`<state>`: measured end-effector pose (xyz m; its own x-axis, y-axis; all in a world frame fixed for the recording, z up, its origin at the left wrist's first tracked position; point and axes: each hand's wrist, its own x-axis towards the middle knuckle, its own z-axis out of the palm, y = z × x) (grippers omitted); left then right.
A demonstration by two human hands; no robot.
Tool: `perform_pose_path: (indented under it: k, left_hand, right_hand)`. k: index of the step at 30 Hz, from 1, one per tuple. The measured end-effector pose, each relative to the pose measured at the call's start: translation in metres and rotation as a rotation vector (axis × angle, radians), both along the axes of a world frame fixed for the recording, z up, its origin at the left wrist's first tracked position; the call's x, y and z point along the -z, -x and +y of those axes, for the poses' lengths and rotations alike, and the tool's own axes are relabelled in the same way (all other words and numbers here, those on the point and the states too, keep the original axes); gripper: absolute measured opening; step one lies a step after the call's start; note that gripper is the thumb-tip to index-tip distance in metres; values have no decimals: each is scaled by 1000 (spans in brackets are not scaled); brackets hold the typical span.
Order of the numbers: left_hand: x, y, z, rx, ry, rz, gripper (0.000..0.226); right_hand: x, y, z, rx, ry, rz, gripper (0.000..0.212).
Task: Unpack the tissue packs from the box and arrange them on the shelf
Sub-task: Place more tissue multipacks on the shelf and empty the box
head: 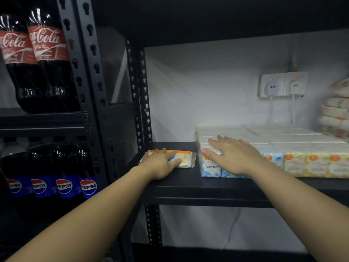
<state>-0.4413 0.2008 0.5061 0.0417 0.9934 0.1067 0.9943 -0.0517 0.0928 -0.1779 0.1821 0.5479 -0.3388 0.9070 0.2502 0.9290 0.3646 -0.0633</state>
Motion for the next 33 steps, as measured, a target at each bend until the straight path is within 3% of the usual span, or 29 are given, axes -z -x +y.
perform_pose_path:
  k: [17, 21, 25, 33]
  left_hand:
    - [-6, 18, 127, -36, 5, -36, 72]
    - [-5, 19, 133, -25, 3, -25, 72]
    - [-11, 13, 122, -34, -1, -12, 79]
    - [-37, -24, 8, 141, -190, -119, 75]
  right_hand:
    - [1, 1, 1, 20, 16, 14, 94]
    - [1, 1, 1, 24, 5, 19, 85]
    - [2, 2, 0, 30, -12, 33, 95]
    - [4, -2, -11, -11, -118, 113, 84]
